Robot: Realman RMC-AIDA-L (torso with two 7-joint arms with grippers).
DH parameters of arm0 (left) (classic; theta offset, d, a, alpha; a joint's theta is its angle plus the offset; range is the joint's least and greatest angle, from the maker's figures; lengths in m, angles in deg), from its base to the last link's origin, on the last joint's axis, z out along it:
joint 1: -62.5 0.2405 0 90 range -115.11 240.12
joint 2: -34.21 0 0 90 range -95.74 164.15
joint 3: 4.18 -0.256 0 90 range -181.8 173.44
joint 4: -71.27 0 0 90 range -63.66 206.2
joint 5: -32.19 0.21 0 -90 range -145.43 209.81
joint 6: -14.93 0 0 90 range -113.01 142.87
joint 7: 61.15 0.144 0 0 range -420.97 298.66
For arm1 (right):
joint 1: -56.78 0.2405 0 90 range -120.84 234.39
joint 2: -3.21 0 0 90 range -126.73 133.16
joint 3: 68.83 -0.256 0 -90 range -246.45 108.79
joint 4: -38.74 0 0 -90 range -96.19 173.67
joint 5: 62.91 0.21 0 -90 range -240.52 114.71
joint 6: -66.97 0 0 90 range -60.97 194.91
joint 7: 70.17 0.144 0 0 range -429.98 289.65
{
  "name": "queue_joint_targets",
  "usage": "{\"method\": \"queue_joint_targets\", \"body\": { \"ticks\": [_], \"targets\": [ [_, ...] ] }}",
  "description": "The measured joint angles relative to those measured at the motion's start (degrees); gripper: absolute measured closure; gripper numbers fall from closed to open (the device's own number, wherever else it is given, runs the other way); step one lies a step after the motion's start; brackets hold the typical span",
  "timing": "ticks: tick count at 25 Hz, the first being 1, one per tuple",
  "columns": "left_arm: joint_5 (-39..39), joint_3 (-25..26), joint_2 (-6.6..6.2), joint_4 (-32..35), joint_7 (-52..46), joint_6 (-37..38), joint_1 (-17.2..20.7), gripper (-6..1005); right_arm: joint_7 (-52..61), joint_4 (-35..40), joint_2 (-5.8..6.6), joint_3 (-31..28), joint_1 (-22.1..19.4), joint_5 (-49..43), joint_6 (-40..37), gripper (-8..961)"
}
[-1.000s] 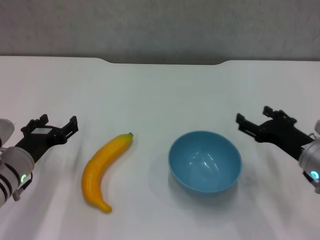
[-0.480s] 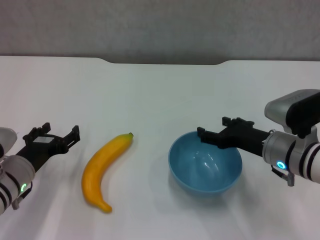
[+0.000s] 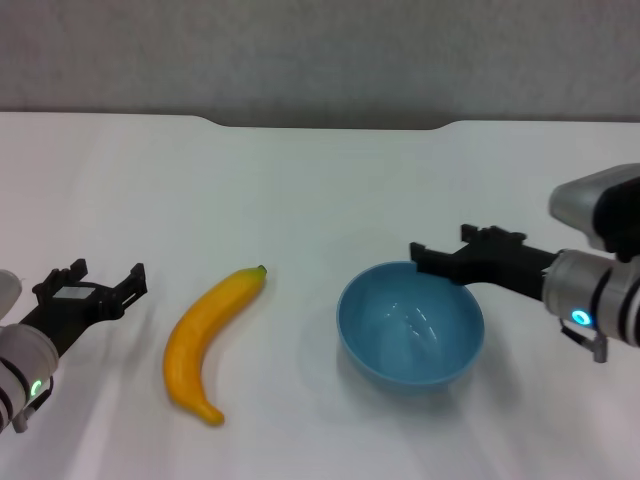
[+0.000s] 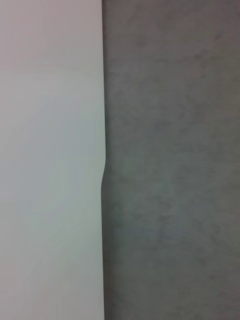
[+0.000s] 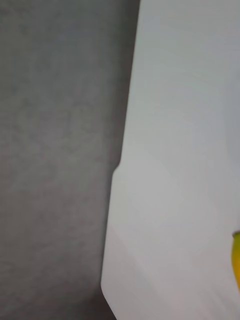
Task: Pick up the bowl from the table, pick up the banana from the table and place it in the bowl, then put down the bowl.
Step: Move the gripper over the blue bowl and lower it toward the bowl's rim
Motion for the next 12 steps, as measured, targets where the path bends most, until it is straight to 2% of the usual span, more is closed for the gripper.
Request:
{"method": "queue_joint_targets", "body": {
  "ticks": [4, 12],
  "targets": [
    [0.0, 0.1, 0.08, -0.5, -0.2, -0.3, 0.3, 138, 2.8, 1.8, 0.00, -2.3, -1.4, -3.9, 0.8, 48],
    [-0.9, 0.2, 0.03, -0.7, -0.4, -0.3, 0.9, 136, 17.3, 1.4, -0.03, -3.3, 0.7, -18.5, 3.1, 50]
  ]
}}
